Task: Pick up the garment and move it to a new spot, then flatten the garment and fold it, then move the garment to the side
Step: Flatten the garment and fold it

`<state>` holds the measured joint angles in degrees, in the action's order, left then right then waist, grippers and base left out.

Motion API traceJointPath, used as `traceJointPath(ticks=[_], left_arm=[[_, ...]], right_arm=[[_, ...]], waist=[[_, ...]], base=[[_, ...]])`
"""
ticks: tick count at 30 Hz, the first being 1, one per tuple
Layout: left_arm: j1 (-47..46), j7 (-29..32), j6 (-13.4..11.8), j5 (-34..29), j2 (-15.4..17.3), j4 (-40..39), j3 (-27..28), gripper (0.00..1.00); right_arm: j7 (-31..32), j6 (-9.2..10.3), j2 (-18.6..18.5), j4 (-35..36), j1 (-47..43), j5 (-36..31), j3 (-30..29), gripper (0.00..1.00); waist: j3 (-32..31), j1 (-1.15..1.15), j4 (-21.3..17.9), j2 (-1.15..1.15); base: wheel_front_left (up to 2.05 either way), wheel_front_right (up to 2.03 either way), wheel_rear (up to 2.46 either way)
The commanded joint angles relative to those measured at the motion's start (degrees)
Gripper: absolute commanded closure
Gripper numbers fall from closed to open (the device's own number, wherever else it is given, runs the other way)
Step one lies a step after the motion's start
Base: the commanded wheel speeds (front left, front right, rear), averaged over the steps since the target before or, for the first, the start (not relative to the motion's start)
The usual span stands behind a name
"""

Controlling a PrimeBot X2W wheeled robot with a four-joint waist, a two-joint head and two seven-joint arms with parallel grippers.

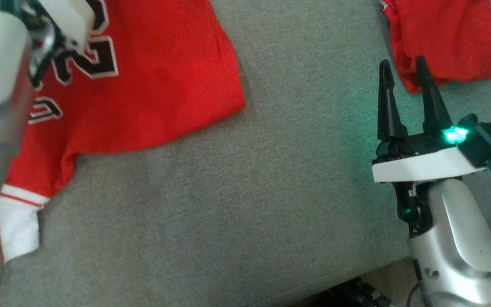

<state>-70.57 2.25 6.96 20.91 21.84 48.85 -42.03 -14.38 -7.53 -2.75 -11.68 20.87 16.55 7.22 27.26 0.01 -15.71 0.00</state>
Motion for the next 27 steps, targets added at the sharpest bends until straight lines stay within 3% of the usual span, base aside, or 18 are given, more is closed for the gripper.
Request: traceJointPath(ticks=[1, 9, 11, 12, 27], left_arm=[[-4.37, -0.58, -1.01, -0.48, 2.68, -0.54, 2.10, 1.00], [-9.17, -4.78, -5.79, -2.69, 2.47, 6.24, 2.04, 1.00], [-9.29, -5.81, -6.17, -2.84, 2.00, 7.49, 1.79, 0.04], [-9.33, -6.46, -6.58, -2.86, 1.79, 8.05, 1.79, 0.00], [-1.80, -16.54, -6.28, 4.03, -3.48, 9.17, 6.22, 0.00]], right_arm=[[-0.62, 0.04, -0.12, 2.03, 1.03, 0.59, 1.25, 0.00], [-0.62, 0.04, -0.12, 2.15, 2.15, 1.51, 1.92, 0.00], [-0.62, 0.04, -0.12, 2.09, 2.24, 1.44, 1.98, 0.00], [-0.62, 0.04, -0.12, 2.03, 2.25, 1.32, 2.01, 0.00], [-0.62, 0.04, -0.12, 0.84, 0.45, -2.73, -0.95, 0.00]], waist=[[0.75, -0.01, -0.46, 0.00], [2.38, -0.01, -0.89, 0.00], [2.40, -0.01, -0.55, 0.00], [2.35, -0.01, -0.31, 0.00], [-5.15, -0.01, 6.44, 0.00]], base=[[0.00, 0.00, 0.00], [0.00, 0.00, 0.00], [0.00, 0.00, 0.00], [0.00, 0.00, 0.00], [0.00, 0.00, 0.00]])
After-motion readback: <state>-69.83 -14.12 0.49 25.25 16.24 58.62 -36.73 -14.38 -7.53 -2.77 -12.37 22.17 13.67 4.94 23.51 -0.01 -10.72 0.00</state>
